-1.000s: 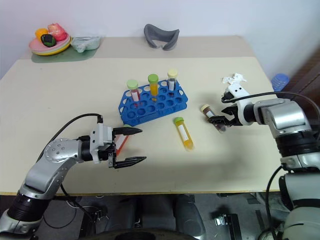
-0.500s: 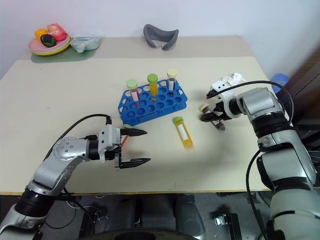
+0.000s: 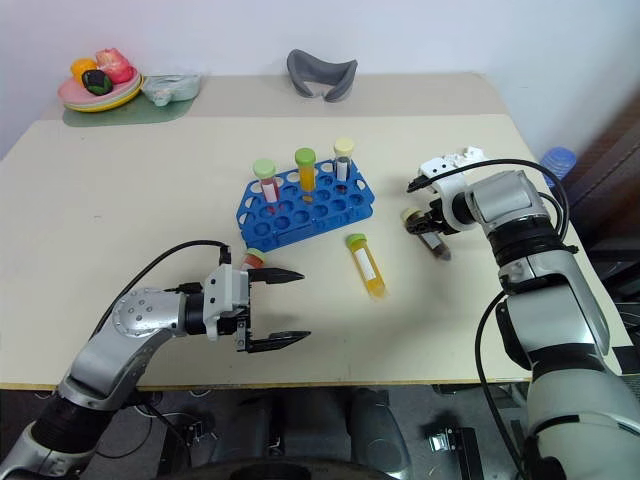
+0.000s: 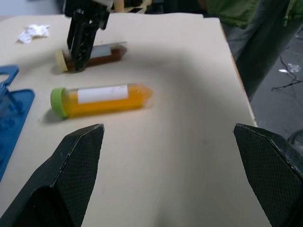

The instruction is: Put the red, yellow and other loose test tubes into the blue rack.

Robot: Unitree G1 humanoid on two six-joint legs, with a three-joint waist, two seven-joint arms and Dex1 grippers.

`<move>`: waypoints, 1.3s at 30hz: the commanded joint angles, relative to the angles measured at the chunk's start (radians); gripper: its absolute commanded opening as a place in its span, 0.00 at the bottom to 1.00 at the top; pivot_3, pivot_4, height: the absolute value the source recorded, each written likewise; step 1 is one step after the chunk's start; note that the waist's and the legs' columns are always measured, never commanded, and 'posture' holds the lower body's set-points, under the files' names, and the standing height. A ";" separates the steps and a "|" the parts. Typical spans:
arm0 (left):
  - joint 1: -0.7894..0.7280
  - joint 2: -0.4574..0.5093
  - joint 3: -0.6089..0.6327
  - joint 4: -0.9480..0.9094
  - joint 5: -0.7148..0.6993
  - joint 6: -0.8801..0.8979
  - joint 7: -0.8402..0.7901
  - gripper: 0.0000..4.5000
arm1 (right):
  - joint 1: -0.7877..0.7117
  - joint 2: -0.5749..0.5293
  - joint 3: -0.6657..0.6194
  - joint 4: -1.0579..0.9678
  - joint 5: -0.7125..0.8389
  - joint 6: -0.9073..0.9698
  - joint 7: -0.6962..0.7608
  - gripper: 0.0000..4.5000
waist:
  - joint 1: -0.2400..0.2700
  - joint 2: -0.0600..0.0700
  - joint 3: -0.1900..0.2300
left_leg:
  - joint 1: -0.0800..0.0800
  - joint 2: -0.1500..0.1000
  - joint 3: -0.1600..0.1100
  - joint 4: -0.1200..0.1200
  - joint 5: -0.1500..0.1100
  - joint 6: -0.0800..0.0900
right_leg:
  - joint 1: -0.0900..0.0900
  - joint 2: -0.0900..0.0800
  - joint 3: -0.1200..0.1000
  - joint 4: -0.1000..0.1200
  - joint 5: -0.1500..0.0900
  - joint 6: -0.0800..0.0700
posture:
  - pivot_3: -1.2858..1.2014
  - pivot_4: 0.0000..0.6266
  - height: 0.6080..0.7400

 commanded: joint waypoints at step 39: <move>0.083 0.082 0.066 -0.260 -0.099 0.159 0.096 1.00 | 0.239 0.630 -0.623 -0.340 0.391 -0.898 -0.212 0.18 | -0.001 0.003 0.002 | -0.003 0.000 0.000 -0.002 0.001 -0.001 | -0.004 0.000 0.000 0.001 0.000 0.000 | 0.52 0.24 1.00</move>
